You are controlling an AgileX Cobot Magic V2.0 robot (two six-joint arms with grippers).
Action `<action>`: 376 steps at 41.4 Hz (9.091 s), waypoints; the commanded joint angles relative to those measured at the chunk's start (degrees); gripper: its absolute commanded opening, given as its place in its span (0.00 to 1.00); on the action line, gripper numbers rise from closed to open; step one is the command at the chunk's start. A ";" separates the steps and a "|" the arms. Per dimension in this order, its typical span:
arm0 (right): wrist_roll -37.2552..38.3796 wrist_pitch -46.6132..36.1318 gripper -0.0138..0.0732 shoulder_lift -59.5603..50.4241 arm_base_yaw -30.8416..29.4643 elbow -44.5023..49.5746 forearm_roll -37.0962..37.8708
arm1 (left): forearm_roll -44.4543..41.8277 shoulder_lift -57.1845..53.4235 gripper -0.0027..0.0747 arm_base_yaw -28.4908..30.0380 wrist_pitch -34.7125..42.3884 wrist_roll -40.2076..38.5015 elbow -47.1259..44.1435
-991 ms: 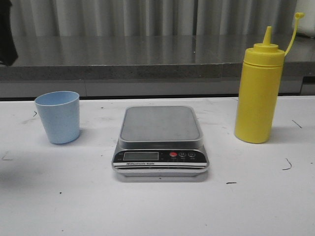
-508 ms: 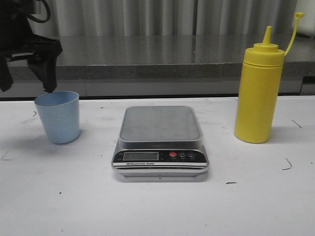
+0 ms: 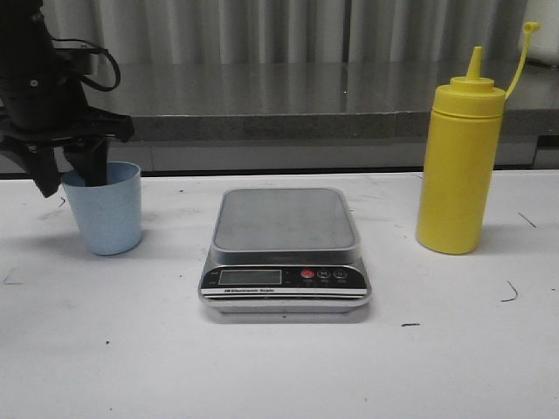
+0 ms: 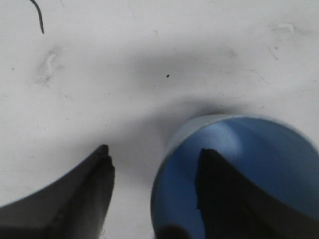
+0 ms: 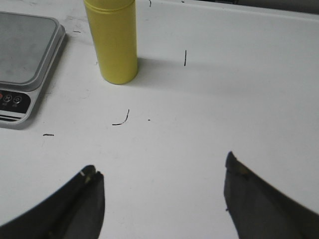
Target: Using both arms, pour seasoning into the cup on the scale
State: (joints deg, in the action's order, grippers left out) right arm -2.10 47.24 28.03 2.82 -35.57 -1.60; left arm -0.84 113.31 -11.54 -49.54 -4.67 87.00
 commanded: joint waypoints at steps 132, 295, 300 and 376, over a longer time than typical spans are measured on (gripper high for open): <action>-0.64 -3.67 0.77 0.66 -0.13 -1.33 0.51 | 1.81 -16.35 0.58 -20.32 -5.23 -0.18 16.05; 3.06 -106.99 0.91 82.68 9.97 -5.27 -4.91 | 0.42 -81.06 0.58 -13.39 4.75 -0.18 -41.91; 3.06 -107.06 0.78 82.69 9.97 -5.35 -4.91 | 0.42 -81.06 0.58 -13.39 4.75 -0.18 -41.91; -19.85 -6.27 0.58 69.16 28.70 -41.58 66.09 | 0.42 -81.06 0.58 -13.39 4.75 -0.18 -41.91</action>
State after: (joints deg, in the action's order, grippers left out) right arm -22.28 40.80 99.89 31.30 -74.65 55.32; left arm -0.93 32.14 -25.04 -48.97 -4.67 43.74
